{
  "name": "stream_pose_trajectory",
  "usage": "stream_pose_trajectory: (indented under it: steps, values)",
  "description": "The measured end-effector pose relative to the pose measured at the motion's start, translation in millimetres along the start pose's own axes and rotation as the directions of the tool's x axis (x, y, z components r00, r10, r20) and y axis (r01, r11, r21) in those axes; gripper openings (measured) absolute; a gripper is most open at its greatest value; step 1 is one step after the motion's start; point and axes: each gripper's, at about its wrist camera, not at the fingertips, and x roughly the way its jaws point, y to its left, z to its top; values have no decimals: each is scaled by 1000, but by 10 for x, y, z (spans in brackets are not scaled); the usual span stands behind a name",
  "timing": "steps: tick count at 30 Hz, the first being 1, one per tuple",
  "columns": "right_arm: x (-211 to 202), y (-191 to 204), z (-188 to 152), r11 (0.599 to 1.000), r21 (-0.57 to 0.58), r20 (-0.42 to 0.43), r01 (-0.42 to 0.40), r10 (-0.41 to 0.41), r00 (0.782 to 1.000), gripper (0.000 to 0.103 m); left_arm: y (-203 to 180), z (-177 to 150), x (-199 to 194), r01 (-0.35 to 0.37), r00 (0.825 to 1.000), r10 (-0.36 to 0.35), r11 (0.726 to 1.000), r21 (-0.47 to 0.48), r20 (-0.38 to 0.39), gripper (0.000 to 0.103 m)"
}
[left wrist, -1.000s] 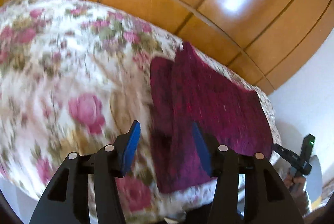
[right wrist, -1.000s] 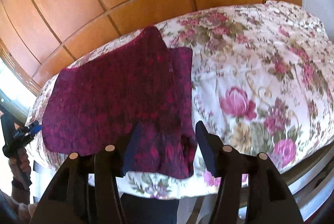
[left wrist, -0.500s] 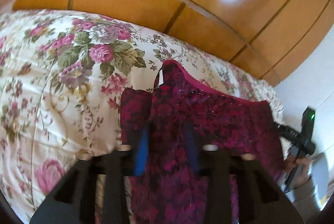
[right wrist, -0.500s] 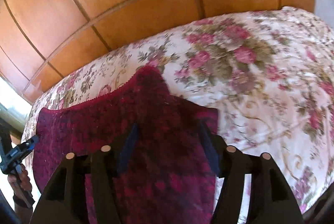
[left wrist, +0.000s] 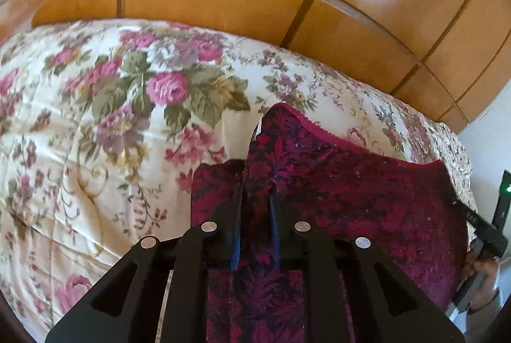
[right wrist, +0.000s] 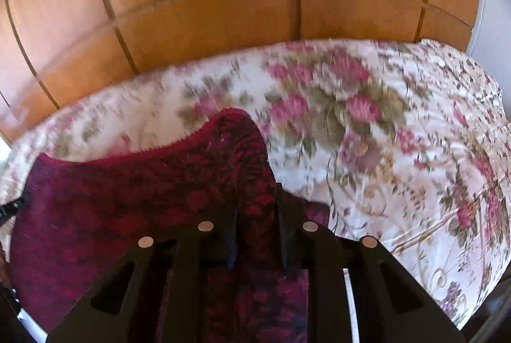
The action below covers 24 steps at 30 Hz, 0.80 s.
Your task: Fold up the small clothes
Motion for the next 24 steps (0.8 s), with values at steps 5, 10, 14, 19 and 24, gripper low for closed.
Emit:
stream_pose_trajectory:
  steps: [5,10,14,19,24]
  values:
    - [-312,55,75,1000,-10,96,-14,15,995,51,-6,-51,-266,-48,995,48,999,-4,85,41]
    - [-470,498,211,963,-94,75,-252,259,963,62,-145,-157,-581,-69,981,60,997,38,187,41]
    - [-179,1093,204,922,-188,-84,-339,329,941,64,-323,-220,-634,-107,975,82,987,116,208,41]
    - [214,1492,92,916,-242,-203,-321,276,940,30,-413,-331,-621,-128,975,96,979,157,199,45]
    - [187,1530,29,910,-268,-191,-318,273,943,0,-410,-413,-625,-135,974,98,976,172,206,52]
